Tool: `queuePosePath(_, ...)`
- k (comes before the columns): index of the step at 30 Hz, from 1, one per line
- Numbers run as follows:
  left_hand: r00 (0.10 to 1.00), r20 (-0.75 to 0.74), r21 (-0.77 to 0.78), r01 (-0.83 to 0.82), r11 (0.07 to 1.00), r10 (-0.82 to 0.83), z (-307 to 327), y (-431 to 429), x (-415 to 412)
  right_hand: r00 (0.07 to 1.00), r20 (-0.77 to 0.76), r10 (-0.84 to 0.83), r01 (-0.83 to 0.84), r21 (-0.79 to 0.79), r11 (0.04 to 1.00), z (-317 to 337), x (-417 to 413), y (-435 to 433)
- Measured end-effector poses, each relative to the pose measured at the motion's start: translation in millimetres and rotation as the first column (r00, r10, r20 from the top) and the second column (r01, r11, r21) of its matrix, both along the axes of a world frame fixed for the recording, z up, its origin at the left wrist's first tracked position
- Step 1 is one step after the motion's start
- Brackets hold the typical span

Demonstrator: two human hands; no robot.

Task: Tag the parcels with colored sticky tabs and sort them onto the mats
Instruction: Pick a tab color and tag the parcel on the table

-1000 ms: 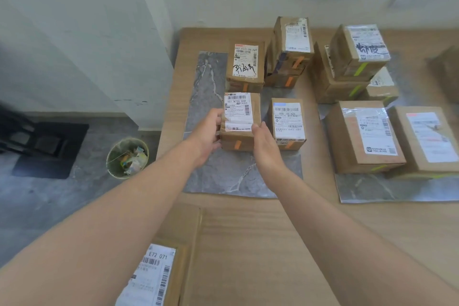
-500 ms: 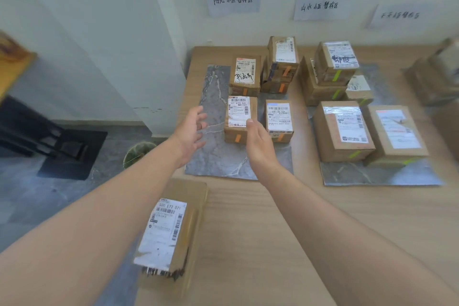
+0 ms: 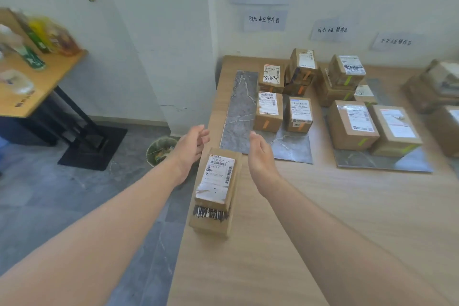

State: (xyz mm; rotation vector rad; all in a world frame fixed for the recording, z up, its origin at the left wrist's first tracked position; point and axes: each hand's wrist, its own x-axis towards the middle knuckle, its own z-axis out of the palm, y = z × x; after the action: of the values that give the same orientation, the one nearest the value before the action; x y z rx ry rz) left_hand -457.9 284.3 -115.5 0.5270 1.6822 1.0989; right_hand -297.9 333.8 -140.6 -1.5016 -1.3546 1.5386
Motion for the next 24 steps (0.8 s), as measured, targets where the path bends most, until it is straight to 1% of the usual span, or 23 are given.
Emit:
queuePosePath(5, 0.999, 0.033, -0.046, 0.044, 0.998, -0.042, -15.4, -49.8, -10.1, 0.996, 0.081, -0.046, 0.052, -0.082, 0.995, -19.3, -18.1, -56.2)
queuePosePath(7, 0.994, 0.09, -0.103, 0.066, 0.992, -0.057, -25.2, -62.0, -11.5, 0.994, 0.11, -0.021, 0.038, -0.149, 0.988, -27.5, -24.4, -71.6)
queuePosePath(9, 0.988, 0.132, -0.126, 0.101, 0.987, -0.085, -33.4, -70.3, -9.5, 0.995, 0.099, -0.001, 0.019, -0.189, 0.982, -33.9, -28.6, -85.1)
queuePosePath(11, 0.986, 0.157, -0.126, 0.083, 0.989, -0.063, -35.2, -76.3, -5.4, 0.996, 0.09, -0.01, 0.027, -0.193, 0.981, -35.1, -32.3, -93.4)
queuePosePath(14, 0.986, 0.154, -0.106, 0.074, 0.992, -0.057, -32.7, -85.9, -1.7, 0.997, 0.067, -0.039, 0.053, -0.212, 0.976, -29.3, -34.9, -98.6)
queuePosePath(19, 0.985, 0.166, -0.065, 0.054, 0.996, -0.043, -5.4, -97.4, -0.7, 0.991, 0.054, -0.121, 0.128, -0.14, 0.982, -7.4, -25.6, -110.2)
queuePosePath(24, 0.984, 0.145, 0.035, 0.095, 0.995, -0.099, 34.8, -100.7, 11.7, 0.984, 0.044, -0.174, 0.177, -0.061, 0.982, 35.2, -9.1, -118.2)
